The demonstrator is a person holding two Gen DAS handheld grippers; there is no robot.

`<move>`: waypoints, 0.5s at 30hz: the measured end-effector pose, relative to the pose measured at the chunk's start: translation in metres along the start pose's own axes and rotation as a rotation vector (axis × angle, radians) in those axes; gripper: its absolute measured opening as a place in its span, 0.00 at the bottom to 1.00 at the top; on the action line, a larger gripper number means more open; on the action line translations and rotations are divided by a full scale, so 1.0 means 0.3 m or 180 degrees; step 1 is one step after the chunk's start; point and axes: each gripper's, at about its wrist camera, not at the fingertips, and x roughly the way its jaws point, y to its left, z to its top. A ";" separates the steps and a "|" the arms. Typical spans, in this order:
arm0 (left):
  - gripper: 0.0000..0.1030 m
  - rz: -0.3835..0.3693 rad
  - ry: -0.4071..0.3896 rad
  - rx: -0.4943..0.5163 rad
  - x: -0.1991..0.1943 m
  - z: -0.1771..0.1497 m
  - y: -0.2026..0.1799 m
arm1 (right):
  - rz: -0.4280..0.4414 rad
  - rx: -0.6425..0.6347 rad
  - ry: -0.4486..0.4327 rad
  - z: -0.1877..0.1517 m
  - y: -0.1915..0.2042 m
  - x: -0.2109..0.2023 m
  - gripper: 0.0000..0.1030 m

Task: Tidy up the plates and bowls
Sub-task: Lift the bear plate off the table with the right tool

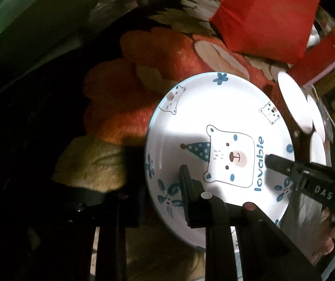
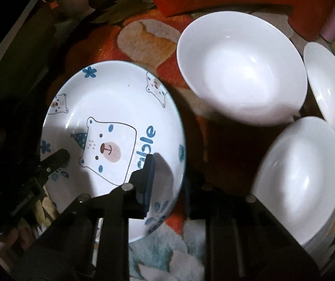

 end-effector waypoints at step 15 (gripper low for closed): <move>0.32 -0.0158 0.0120 0.0065 -0.070 -0.217 0.050 | 0.0472 -0.0122 0.0229 -0.276 -0.021 -0.047 0.20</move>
